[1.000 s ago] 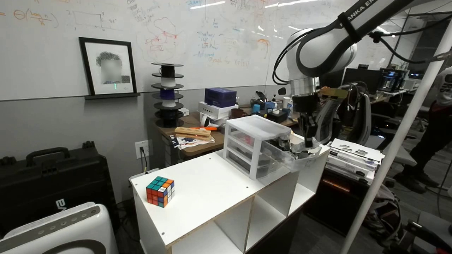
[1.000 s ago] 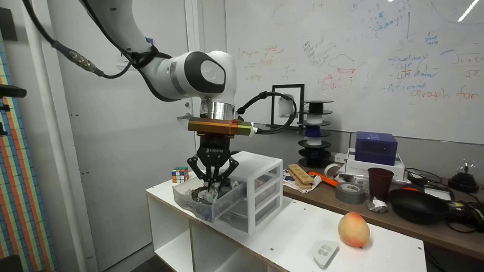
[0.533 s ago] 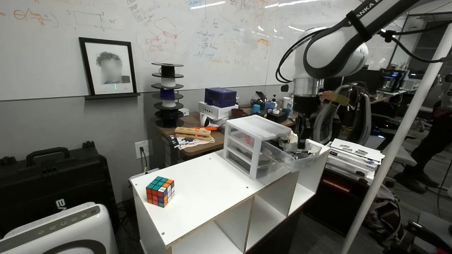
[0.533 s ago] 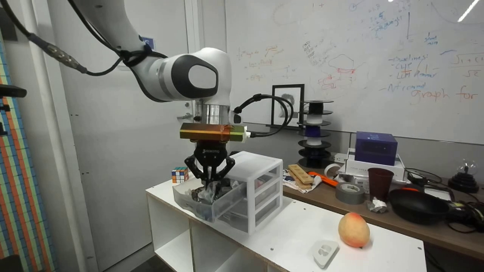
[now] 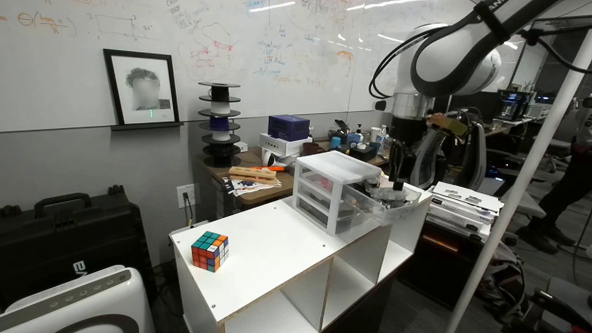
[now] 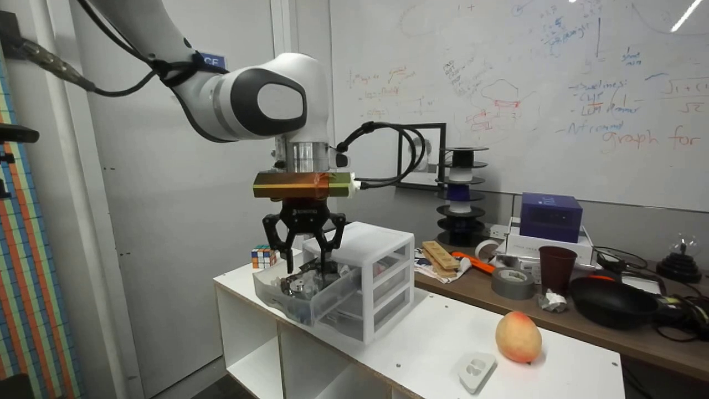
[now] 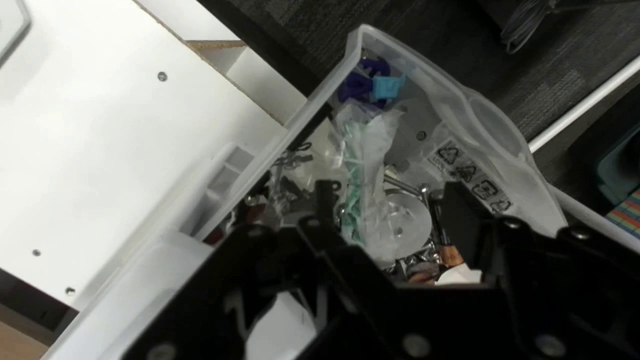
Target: Put the plastic objects in the drawer then close the drawer.
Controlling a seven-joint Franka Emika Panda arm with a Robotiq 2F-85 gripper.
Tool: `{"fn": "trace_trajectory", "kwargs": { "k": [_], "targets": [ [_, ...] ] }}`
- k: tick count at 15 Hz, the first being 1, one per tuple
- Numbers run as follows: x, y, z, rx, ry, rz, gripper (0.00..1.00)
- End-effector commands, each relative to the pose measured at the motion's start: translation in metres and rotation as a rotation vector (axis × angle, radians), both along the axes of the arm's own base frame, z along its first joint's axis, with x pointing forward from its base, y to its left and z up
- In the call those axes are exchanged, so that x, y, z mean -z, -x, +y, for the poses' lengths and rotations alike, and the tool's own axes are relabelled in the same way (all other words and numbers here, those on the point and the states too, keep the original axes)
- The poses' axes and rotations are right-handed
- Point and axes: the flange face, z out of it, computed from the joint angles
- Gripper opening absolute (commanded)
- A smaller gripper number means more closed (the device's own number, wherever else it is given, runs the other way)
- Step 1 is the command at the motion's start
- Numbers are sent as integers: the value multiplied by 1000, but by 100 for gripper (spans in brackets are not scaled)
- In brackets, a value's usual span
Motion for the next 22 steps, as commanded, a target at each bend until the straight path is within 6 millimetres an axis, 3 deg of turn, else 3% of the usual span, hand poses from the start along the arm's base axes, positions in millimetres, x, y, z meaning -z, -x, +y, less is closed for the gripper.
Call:
{"fn": "trace_trajectory", "kwargs": {
  "k": [1, 3, 6, 8, 11, 15, 19, 22],
  "targets": [
    [-53, 14, -11, 59, -33, -54, 92],
    [-77, 14, -33, 130, -51, -90, 100],
    [-103, 10, -84, 281, -75, -119, 100],
    [-105, 3, -131, 393, -107, -111, 100],
    [-100, -30, -195, 550, -174, -136, 100],
    [-74, -76, -231, 717, -277, -165, 100],
    [-30, -121, -243, 773, -253, -143, 100],
    [1, -137, -252, 814, -164, -103, 100]
  ]
}}
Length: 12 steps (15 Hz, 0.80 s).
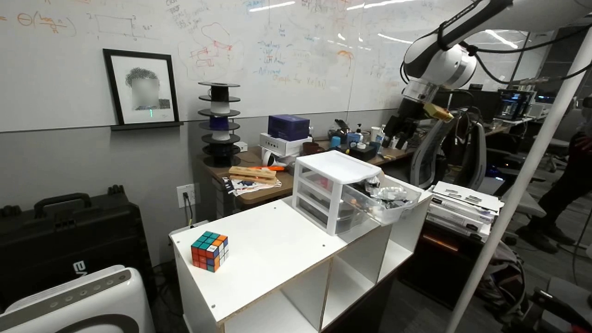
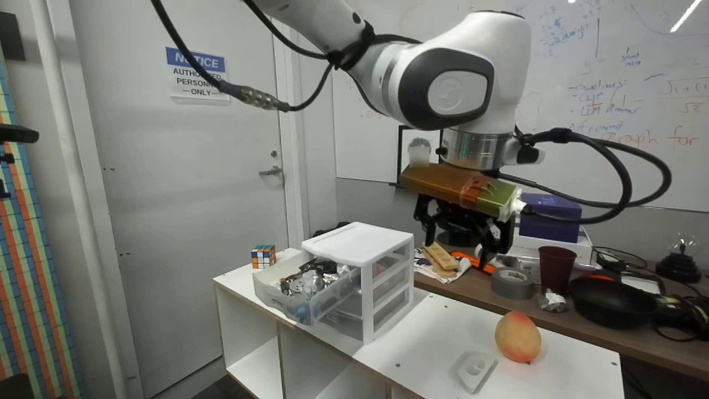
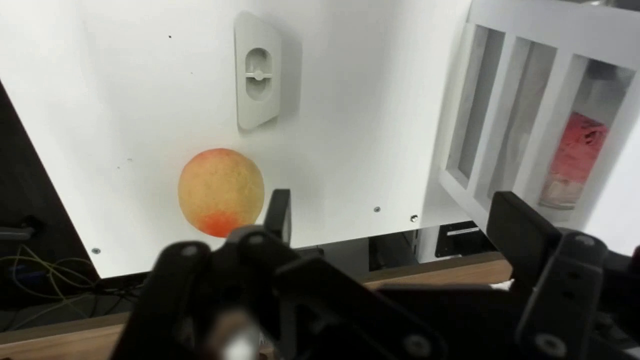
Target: Put the plastic objects in the drawer then close the drawer.
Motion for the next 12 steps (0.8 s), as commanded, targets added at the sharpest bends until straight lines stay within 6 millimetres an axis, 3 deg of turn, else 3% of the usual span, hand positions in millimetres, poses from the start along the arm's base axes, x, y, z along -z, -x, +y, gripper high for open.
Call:
{"fn": "trace_trajectory", "kwargs": {
  "k": [1, 12],
  "targets": [
    [23, -26, -17, 52, 69, 83, 100],
    [85, -23, -67, 107, 95, 231, 100]
  ]
}}
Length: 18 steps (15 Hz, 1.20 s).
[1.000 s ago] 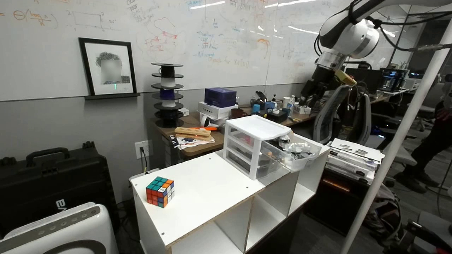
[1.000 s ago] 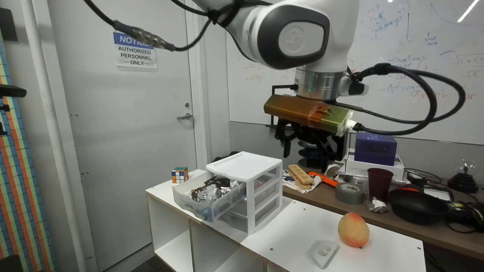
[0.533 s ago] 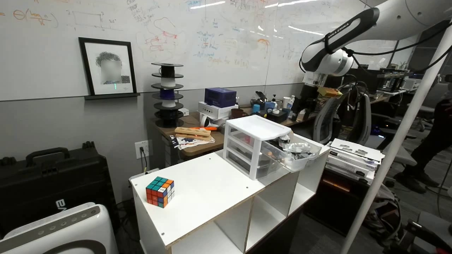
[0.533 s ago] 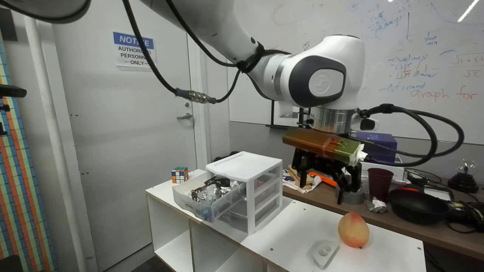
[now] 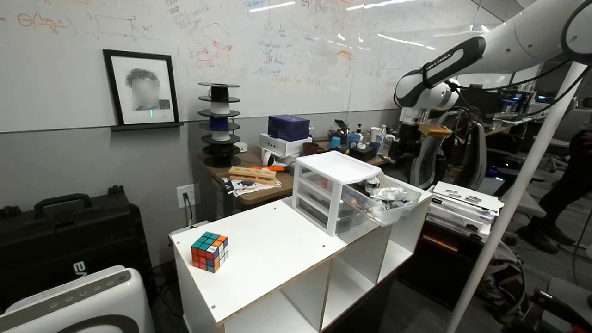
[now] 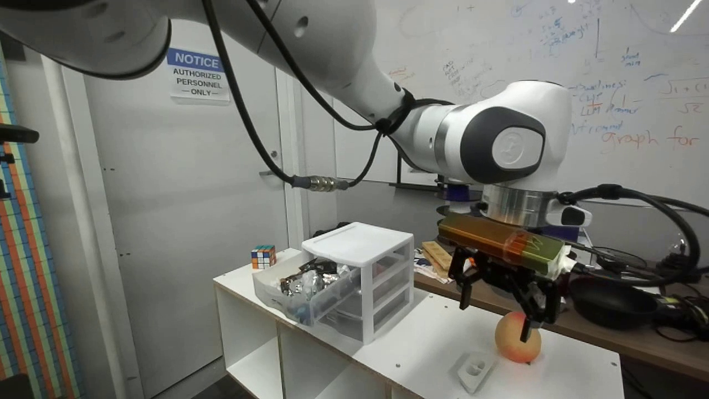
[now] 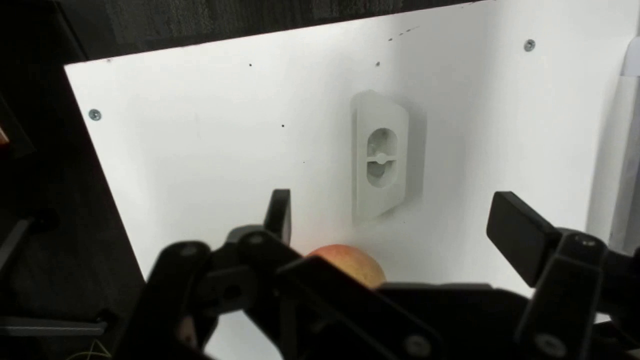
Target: Put the plastic objects in the drawer then close the drawer.
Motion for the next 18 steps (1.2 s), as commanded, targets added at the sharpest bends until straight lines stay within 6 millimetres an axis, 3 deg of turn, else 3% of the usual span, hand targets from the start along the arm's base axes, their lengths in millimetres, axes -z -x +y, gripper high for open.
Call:
{"fn": "trace_trajectory", "kwargs": {
  "k": [1, 12, 18],
  "targets": [
    [14, -8, -14, 16, 4, 18, 100],
    [78, -24, 7, -52, -7, 55, 100],
    [95, -27, 11, -76, 6, 79, 100]
  ]
}}
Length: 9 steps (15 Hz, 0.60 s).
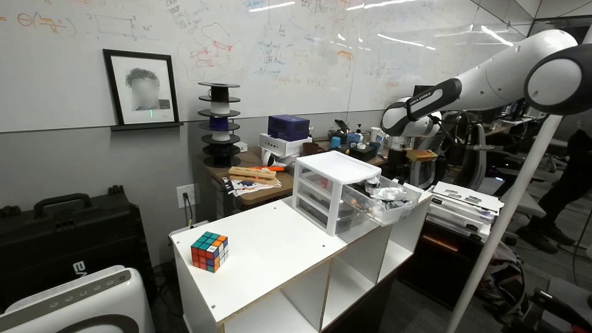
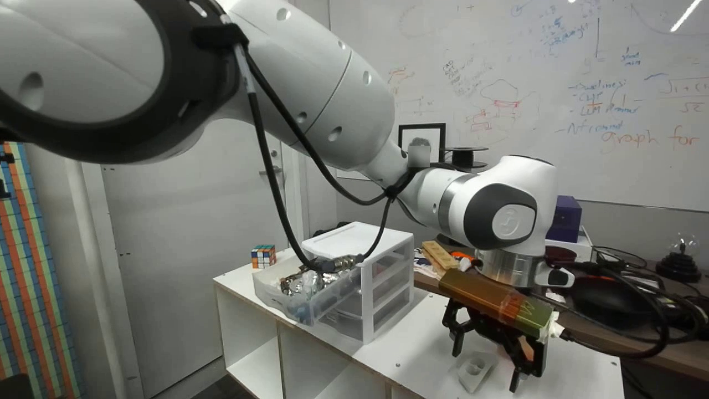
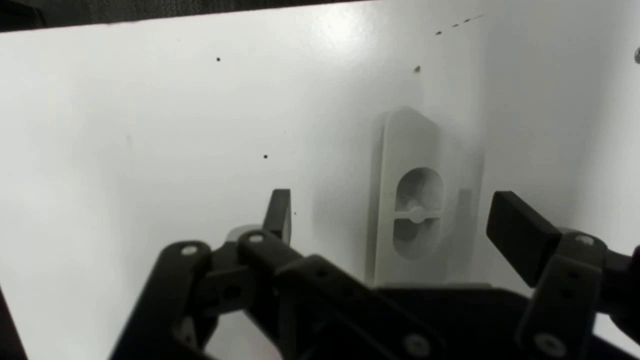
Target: Put the plastic objects in the drawer then close the drawer.
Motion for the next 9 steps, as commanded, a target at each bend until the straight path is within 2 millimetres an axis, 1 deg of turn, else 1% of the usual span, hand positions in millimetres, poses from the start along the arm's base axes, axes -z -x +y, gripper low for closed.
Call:
{"fn": "trace_trajectory", "kwargs": {
  "k": [1, 2, 4, 5, 6, 9],
  "targets": [
    [0, -11, 5, -26, 13, 8, 95],
    [2, -13, 8, -33, 12, 9, 74],
    [2, -17, 15, -47, 9, 14, 70],
    [2, -18, 19, -55, 8, 17, 64],
    [2, -19, 22, -59, 6, 21, 53],
    [0, -18, 25, -66, 9, 34, 31]
  ]
}}
